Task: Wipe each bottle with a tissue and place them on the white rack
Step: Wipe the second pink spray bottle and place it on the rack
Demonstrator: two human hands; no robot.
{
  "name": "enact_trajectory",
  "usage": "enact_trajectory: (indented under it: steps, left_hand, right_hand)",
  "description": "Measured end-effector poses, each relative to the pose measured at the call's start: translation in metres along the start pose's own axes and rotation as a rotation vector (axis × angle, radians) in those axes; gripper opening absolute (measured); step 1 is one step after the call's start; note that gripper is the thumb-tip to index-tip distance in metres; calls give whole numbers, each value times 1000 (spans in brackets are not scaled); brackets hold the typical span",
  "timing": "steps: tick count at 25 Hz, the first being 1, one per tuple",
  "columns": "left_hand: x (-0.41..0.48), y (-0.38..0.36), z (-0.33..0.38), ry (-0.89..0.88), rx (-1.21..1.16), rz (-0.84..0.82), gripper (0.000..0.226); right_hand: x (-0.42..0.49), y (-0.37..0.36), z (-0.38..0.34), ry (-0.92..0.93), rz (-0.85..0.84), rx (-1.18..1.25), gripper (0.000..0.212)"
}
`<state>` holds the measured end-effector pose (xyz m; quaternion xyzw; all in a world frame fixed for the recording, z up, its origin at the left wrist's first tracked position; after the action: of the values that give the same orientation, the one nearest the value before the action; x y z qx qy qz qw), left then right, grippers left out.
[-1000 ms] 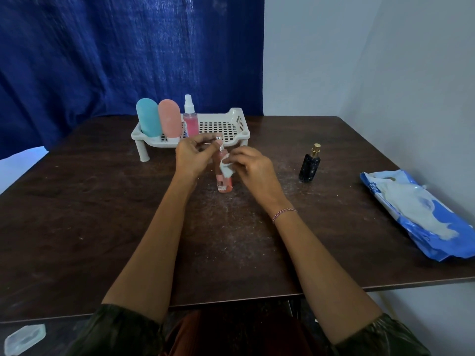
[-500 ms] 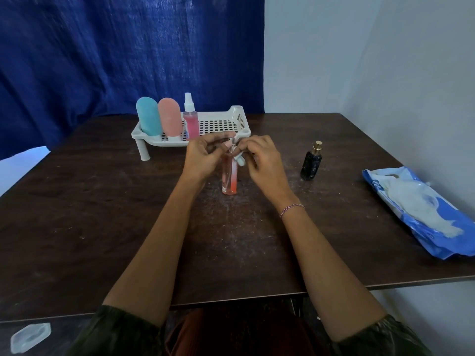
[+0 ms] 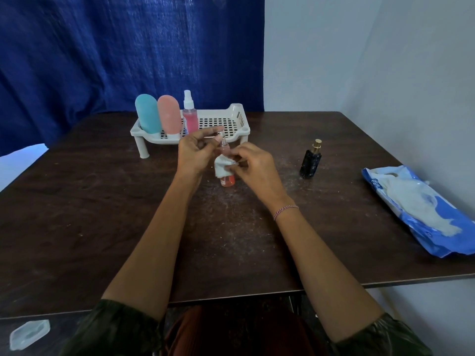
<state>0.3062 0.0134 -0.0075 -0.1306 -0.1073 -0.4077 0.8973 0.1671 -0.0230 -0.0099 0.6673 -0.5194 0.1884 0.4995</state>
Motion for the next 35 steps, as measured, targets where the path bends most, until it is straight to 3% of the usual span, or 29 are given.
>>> enact_trajectory:
  steps: [5,8,14,16,22,30,33,35]
  left_hand:
    - [3,4,-1,77,-14,80,28]
    - [3,5,-1,95,-33,71,27]
    - [0,-2,1,78,-53,-28,24]
    - [0,-4,2,58,-47,-48,24]
    - [5,0,-5,67,35,28,20]
    - [9,3,-7,71,78,122,31]
    - [8,2,-6,97,45,91,28]
    - [6,1,-4,100,38,58,25]
  right_hand:
    - [-2,-13,4,-3,-280,-181,21]
    - [-1,-9,2,5,-193,-153,20]
    - [1,0,-11,44,181,-97,23]
    - [1,-1,-12,64,167,-140,21]
    - [-2,-9,-8,33,-82,-161,18]
    - [-5,-11,-3,49,-314,-162,18]
    - [-3,-10,-1,61,-265,-157,19]
    - [-1,-8,-2,41,-130,-110,20]
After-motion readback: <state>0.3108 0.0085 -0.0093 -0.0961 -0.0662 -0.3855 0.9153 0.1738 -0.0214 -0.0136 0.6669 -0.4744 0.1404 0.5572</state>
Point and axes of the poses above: each hand's wrist, its own x-axis towards the middle knuckle, its own y-axis out of the back of the hand, z = x × y, the point moved 3 cm from there along x, towards the middle knuckle, and after that the axes turned 10 degrees about z, right-handed, at the moved point
